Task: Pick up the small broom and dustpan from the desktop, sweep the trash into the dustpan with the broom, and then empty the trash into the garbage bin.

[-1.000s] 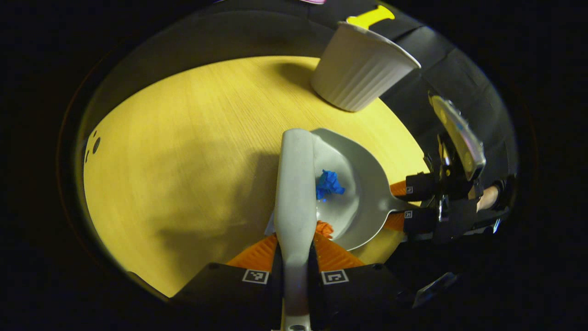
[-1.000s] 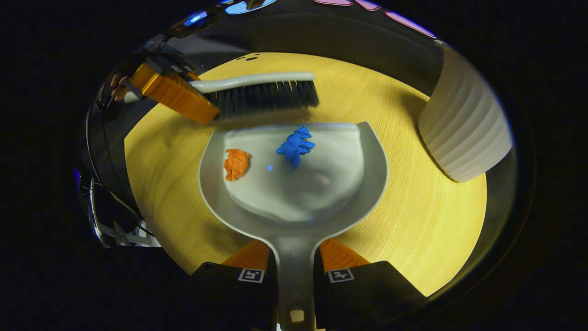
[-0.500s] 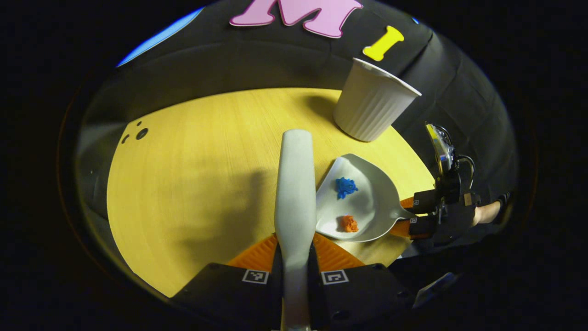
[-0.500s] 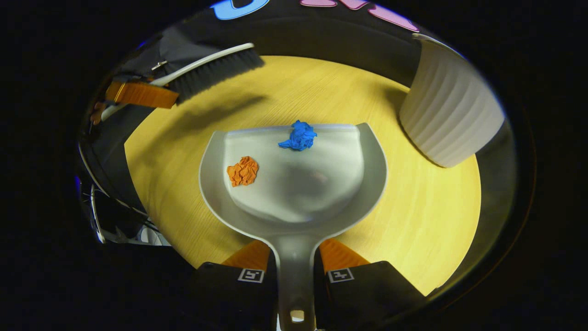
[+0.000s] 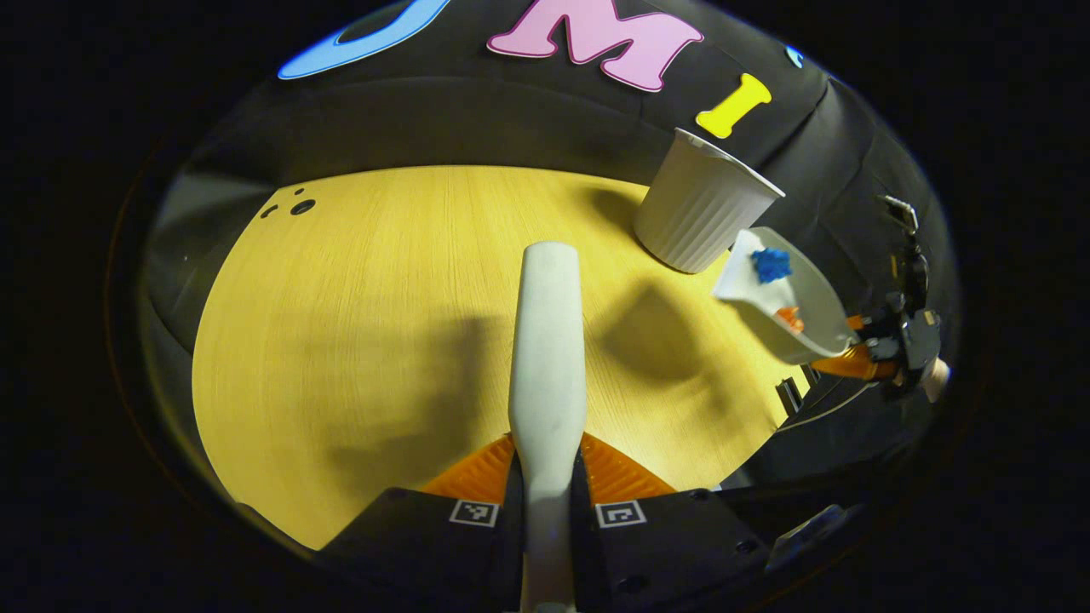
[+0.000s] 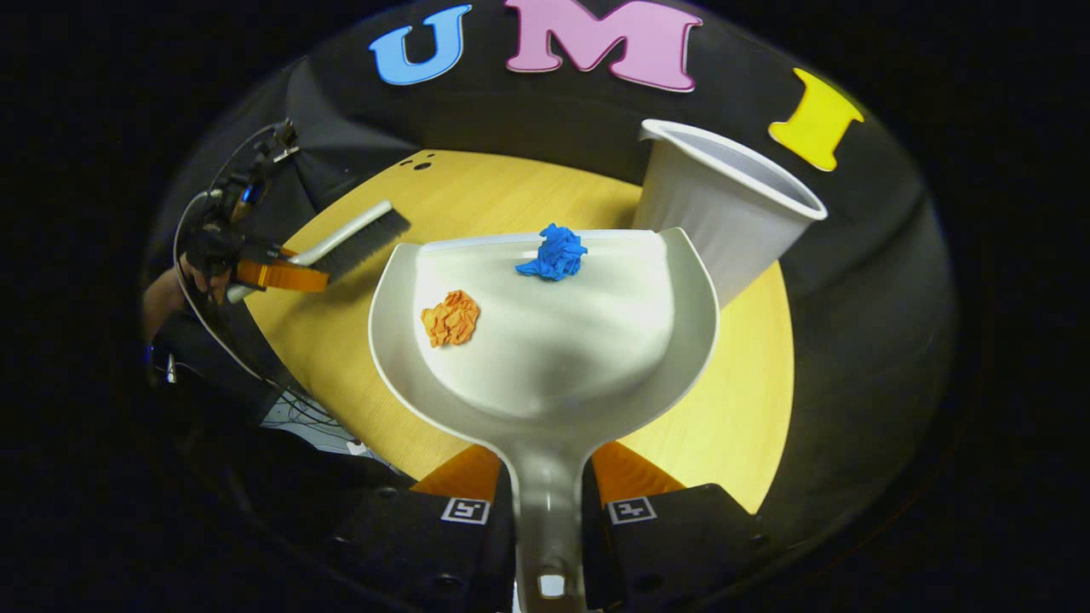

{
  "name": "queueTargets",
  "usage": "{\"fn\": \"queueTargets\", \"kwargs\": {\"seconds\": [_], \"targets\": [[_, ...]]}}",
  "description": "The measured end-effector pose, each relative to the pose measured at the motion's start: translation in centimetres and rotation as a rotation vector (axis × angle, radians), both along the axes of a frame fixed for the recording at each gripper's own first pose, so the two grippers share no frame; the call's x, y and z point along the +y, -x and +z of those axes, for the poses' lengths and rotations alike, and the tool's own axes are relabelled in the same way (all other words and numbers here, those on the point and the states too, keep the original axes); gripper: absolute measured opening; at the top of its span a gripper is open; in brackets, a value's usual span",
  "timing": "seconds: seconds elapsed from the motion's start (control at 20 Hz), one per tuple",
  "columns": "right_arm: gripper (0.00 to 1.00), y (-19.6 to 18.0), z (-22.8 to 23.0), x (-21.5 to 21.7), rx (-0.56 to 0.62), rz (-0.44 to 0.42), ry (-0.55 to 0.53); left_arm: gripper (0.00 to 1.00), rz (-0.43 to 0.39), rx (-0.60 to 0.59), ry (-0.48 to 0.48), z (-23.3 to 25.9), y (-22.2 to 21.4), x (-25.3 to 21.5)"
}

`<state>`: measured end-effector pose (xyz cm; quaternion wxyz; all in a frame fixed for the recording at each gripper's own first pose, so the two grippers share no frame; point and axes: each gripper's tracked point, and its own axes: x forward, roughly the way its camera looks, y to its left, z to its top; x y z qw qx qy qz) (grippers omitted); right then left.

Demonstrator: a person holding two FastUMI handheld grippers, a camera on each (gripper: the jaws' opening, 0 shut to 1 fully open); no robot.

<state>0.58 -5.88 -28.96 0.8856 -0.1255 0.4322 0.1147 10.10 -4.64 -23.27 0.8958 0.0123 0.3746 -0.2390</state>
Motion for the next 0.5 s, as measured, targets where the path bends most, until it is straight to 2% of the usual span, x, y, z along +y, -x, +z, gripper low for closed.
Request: {"fn": "queueTargets", "kwargs": {"seconds": [0.05, 0.35, 0.45, 0.5], "targets": [[0.35, 0.2, 0.1, 0.2, -0.002, -0.012, -0.003, 0.27, -0.003, -0.002, -0.003, -0.2, 0.2, 0.2], [0.35, -0.4, 1.7, 0.2, -0.023, -0.019, -0.011, 0.26, -0.002, 0.012, -0.003, -1.0, 1.6, 1.3], [0.31, -0.6, 2.3, 0.1, -0.03, -0.052, -0.018, 0.27, 0.0, 0.009, 0.0, -1.1, 1.9, 1.3], [0.35, -0.8, 2.7, 0.0, -0.035, -0.077, -0.022, 0.27, 0.0, 0.006, 0.001, -1.2, 2.1, 1.4]]}}
